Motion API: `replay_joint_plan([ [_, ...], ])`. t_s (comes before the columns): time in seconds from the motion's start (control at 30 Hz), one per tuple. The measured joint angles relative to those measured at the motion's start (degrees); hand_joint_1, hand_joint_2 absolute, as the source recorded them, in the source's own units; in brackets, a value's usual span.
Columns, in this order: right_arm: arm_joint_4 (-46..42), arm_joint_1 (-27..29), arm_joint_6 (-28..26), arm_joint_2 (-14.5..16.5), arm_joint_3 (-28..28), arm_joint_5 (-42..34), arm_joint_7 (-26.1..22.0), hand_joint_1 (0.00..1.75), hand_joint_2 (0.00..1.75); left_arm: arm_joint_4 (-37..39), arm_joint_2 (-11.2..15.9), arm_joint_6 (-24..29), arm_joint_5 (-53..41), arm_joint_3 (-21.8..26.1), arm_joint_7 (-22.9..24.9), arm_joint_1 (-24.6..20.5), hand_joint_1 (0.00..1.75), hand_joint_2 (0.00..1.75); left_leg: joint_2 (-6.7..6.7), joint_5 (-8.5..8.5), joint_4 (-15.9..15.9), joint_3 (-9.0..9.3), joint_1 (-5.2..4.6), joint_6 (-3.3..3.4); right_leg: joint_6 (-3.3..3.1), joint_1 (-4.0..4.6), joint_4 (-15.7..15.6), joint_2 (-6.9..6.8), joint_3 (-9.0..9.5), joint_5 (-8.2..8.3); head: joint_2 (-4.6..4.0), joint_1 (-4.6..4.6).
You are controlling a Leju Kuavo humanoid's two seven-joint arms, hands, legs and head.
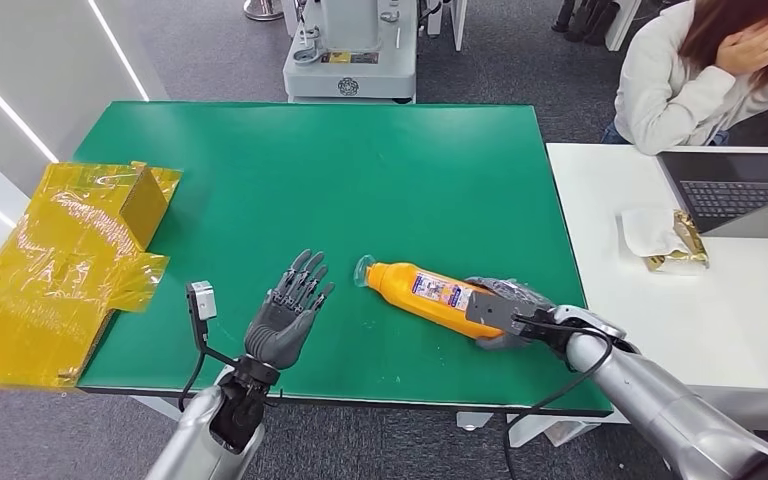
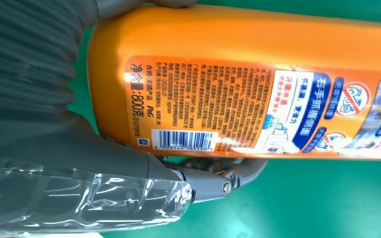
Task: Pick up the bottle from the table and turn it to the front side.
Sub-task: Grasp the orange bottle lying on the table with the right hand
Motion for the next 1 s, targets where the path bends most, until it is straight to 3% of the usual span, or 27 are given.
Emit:
replay_joint_plan([
  [0.47,-0.05,0.51,-1.01,0.02,0.08,0.88,-0.55,1.75,1.75,0.22,-0.17,0.13,-0.07,0.42,0.00,1.11,0.00,1.75,-0.01,-0.01,0.00,0.02,0.00,0.00,0.01,0.00,-0.01,-0.01,0.03,-0.01,0.00,0.00],
  [1.0,-0.04,2.41,-3.55,0.28,-0.86,-0.62,-2.71,1.75,1.75,0.14,-1.00,4.15,-2.99,0.70,-1.03,1.22,0.00,1.75,-0.01,-0.01,-0.01,0.17,0.00,0.00,0.01,0.00,-0.01,-0.01,0.18,-0.01,0.00,0.00],
])
